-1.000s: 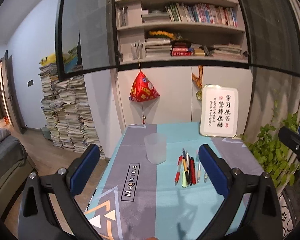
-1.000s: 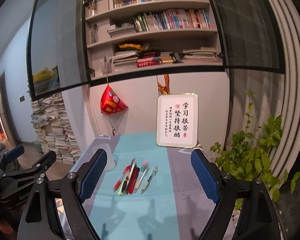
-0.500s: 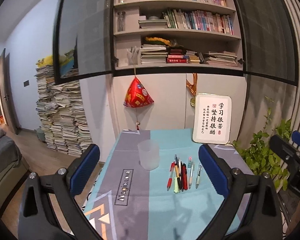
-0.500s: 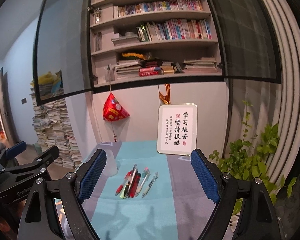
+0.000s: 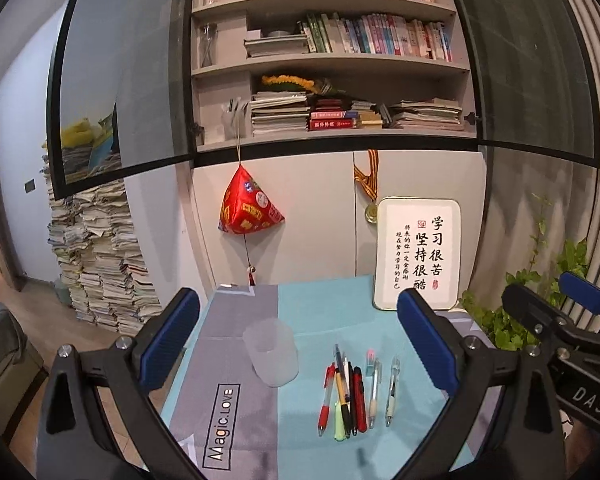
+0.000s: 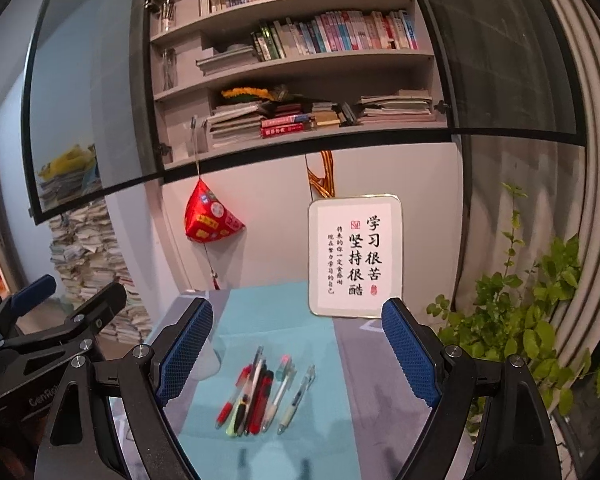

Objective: Organize stationery

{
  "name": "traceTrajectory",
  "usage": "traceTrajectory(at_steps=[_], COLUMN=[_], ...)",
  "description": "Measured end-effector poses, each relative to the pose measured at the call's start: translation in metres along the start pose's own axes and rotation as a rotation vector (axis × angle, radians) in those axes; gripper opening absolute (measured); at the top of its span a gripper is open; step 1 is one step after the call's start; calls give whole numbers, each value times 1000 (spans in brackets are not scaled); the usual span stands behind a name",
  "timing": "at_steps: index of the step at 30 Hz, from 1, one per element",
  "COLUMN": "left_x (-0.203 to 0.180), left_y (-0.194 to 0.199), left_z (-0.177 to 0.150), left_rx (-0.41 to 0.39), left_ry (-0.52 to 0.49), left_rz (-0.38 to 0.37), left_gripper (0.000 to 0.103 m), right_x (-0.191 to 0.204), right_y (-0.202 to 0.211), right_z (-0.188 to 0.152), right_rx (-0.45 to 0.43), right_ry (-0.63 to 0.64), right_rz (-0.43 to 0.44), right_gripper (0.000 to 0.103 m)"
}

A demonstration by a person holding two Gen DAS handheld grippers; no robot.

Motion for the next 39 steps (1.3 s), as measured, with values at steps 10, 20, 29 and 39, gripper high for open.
traceTrajectory(at_steps=[10, 20, 29, 39], left_x=[0, 16, 25, 26], left_y=[3, -8, -26, -41], left_z=[-5, -3, -7, -11], left_rx=[30, 49, 75, 106], left_ry=[14, 11, 1, 16], left_rz=[-6, 11, 20, -2], left_gripper=[99, 99, 99, 99], right_x=[2, 15, 22, 22], right_y=[5, -7, -33, -47], right_z=[-9, -11, -13, -12], right_rx=[23, 23, 66, 88], right_ry=[27, 22, 17, 28], right_rz=[-5, 11, 10, -14], right_gripper=[87, 87, 87, 87])
Point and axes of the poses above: each gripper's, at about its wrist camera, not at the fingertips, and y roughly against the way its jaws point, x to its left, z to its top, the point moved 1 cm from there along -y, roughly the way its jaws point, and after that the axes turned 4 degrees about y, right-handed, at the moved point
